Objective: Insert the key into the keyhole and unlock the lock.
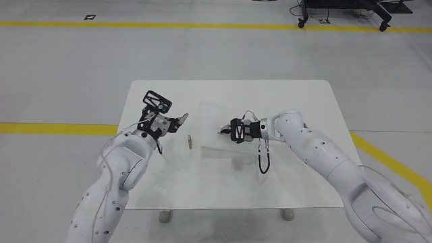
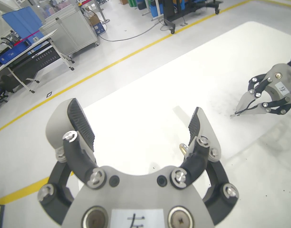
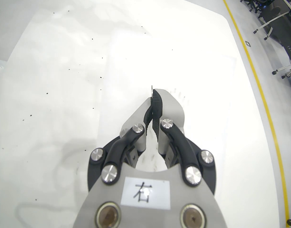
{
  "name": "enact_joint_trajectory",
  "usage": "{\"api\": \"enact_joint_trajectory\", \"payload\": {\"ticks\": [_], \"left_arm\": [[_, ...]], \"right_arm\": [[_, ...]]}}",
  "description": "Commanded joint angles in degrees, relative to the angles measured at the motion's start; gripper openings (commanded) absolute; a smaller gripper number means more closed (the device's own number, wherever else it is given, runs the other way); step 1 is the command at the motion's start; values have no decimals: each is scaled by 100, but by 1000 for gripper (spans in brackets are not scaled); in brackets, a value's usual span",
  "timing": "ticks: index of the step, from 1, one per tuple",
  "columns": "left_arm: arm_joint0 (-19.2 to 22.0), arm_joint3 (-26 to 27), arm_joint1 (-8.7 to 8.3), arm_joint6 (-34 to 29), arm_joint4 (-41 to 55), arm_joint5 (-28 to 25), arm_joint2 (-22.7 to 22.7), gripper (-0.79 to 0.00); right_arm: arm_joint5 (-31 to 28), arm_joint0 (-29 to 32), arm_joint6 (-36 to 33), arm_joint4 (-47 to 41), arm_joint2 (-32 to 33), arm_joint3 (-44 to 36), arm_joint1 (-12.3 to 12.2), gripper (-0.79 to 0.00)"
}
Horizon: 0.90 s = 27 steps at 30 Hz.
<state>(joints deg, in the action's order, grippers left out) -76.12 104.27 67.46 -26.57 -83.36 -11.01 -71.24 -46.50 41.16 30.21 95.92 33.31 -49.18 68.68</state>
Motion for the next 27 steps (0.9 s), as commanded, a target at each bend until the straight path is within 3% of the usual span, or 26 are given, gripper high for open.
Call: {"api": "enact_joint_trajectory", "payload": {"ticks": [1, 7, 13, 19, 27], "left_arm": [[416, -291, 61, -287, -280, 14, 439, 0], [1370, -1063, 286, -757, -1169, 169, 1511, 0], [2024, -1899, 544, -922, -1298, 319, 2192, 0], [2303, -2548, 757, -887, -1496, 573, 2655, 0], [2567, -3334, 970, -801, -1782, 875, 2934, 0]], "right_arm": [[108, 35, 178, 89, 42, 6, -38, -785], [241, 92, 524, 244, 160, 38, -127, -785], [231, 126, 904, 388, 227, 93, -195, -785], [185, 132, 1117, 464, 268, 157, -233, -785], [170, 107, 1126, 377, 309, 324, -213, -785]]}}
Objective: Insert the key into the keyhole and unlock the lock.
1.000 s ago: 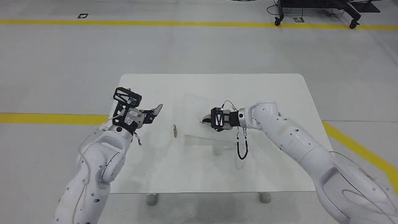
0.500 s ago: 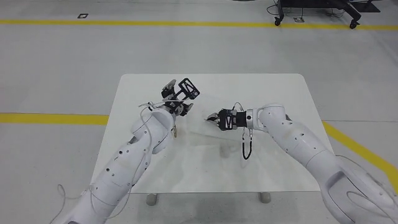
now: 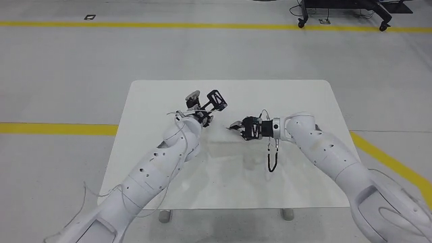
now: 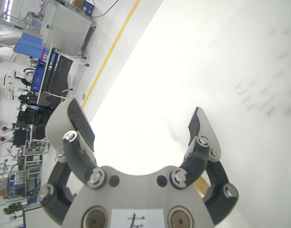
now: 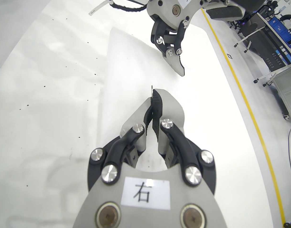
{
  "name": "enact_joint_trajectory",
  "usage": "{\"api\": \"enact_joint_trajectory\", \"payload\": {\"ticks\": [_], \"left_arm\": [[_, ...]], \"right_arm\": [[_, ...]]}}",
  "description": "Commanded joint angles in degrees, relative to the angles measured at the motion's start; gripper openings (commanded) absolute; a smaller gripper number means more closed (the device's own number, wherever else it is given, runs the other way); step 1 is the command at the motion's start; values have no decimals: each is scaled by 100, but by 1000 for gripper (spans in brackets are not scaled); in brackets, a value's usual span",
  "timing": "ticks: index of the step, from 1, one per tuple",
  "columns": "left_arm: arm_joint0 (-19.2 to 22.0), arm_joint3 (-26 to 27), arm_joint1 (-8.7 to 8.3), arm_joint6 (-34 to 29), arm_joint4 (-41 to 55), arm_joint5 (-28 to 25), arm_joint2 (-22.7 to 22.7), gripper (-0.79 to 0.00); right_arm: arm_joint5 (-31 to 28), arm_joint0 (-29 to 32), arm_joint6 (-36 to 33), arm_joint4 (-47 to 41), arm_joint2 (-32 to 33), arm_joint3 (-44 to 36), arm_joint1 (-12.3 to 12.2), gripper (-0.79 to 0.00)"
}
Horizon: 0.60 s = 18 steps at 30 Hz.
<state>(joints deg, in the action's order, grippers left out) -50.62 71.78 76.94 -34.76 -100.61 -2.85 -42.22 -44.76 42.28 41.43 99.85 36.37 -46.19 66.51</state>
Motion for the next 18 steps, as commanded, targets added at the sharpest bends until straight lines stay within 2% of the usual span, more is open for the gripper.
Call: {"api": "enact_joint_trajectory", "payload": {"ticks": [1, 10, 15, 18], "left_arm": [[34, -164, 46, 53, -61, 93, 51, 0], [109, -547, 181, 218, -41, 153, 23, 0], [81, -508, 198, 310, -57, 182, -113, 0], [10, -313, 165, 448, 132, 187, -380, 0]], "right_arm": [[-11, -12, 21, -37, 7, 50, 10, -785], [63, -46, 222, -180, 68, 238, 43, -785], [100, -40, 287, -250, 95, 304, 59, -785], [115, -25, 352, -306, 123, 323, 62, -785]]}}
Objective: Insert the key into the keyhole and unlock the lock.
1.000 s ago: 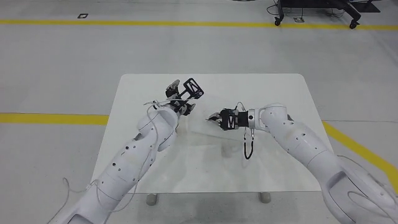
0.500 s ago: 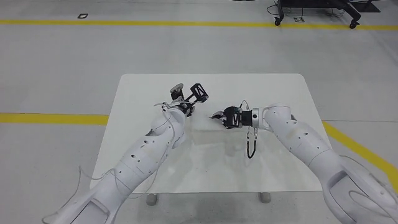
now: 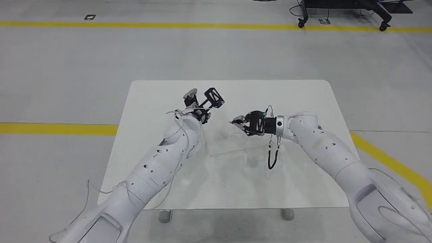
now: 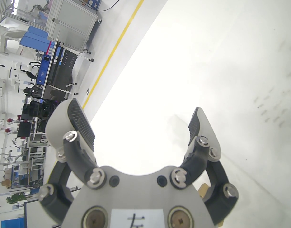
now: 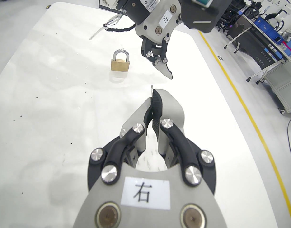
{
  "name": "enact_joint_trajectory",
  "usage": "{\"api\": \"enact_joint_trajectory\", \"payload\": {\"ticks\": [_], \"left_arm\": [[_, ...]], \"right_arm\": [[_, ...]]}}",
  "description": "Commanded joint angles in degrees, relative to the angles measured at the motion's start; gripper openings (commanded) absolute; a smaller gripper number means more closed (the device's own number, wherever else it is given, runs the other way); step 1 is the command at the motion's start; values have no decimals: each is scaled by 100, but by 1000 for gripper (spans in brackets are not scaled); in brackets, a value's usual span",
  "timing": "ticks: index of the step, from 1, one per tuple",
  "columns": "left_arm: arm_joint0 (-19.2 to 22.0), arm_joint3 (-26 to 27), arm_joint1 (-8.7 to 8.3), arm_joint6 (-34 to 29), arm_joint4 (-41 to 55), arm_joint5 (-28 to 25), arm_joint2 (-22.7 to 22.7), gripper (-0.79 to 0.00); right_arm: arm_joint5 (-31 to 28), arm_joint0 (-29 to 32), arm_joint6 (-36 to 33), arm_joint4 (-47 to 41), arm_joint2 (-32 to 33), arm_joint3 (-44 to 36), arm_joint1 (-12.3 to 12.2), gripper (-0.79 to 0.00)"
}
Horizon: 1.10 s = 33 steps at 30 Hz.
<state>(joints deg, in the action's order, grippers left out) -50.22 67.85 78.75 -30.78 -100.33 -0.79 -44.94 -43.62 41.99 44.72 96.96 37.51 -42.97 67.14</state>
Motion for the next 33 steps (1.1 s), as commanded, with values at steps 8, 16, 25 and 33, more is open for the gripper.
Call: {"api": "enact_joint_trajectory", "payload": {"ticks": [8, 16, 25, 33], "left_arm": [[-1066, 1657, -408, 427, 955, -677, -1765, 0], [-1316, 1930, -467, 513, 1070, -765, -2030, 0], [-1355, 1914, -485, 758, 1853, -1005, -2389, 0], [-1296, 1429, -593, 871, 4599, -3488, -3146, 0]], "right_arm": [[-474, 36, 791, -31, 43, -44, -61, -785], [-429, 71, 783, 362, -11, -152, -132, -785], [-580, 196, 761, 36, 25, -382, -111, -785], [-1438, 380, 124, -1714, 377, -585, -40, -785]]}}
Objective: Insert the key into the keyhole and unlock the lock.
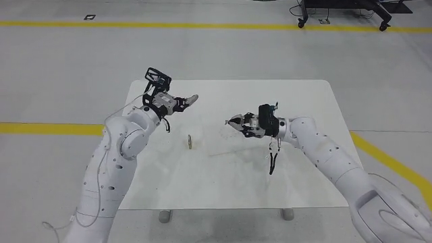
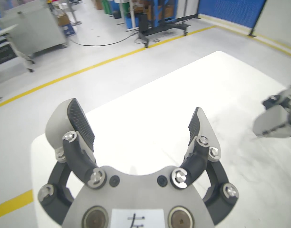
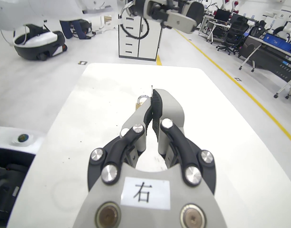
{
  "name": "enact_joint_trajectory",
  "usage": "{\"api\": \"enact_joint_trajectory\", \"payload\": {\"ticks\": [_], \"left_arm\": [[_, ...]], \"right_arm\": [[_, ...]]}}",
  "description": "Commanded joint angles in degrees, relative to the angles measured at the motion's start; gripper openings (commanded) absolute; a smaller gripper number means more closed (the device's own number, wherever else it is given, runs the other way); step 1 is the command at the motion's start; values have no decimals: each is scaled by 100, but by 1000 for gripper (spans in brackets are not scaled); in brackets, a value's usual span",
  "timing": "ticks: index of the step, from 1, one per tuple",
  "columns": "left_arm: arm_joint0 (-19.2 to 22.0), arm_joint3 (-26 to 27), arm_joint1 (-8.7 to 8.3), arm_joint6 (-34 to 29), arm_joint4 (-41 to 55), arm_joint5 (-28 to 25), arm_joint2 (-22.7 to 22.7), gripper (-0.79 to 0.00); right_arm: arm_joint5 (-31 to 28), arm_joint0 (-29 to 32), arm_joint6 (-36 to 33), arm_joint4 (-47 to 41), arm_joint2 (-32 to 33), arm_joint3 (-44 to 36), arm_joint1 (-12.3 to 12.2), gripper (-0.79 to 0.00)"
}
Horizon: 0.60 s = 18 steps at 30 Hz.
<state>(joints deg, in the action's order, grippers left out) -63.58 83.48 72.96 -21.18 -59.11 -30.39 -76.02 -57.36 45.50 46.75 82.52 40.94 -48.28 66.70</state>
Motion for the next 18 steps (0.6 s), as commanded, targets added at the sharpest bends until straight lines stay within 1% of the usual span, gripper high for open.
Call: {"api": "enact_joint_trajectory", "payload": {"ticks": [1, 3, 10, 12, 14, 16, 18], "left_arm": [[64, -177, -20, -129, 554, -620, -55, 0], [64, -177, -20, -129, 554, -620, -55, 0], [64, -177, -20, -129, 554, -620, -55, 0], [-2, -136, -20, -128, 553, -624, 29, 0], [-8, -243, -11, -180, 913, -806, 120, 0], [71, -413, -5, -340, 1453, -1017, 174, 0], [166, -637, -3, -575, 2255, -1237, 193, 0]], "right_arm": [[-64, 78, -142, -480, 48, -139, 2, -785], [-64, 157, -186, -823, 81, -295, -23, -785], [-64, 157, -186, -823, 81, -295, -23, -785], [-64, 157, -186, -823, 81, -295, -23, -785], [-59, 198, -167, -900, 93, -350, -18, -785], [-64, 317, -47, -1352, 40, -441, -12, -785], [-64, 314, -47, -1850, -69, -293, -12, -785]]}}
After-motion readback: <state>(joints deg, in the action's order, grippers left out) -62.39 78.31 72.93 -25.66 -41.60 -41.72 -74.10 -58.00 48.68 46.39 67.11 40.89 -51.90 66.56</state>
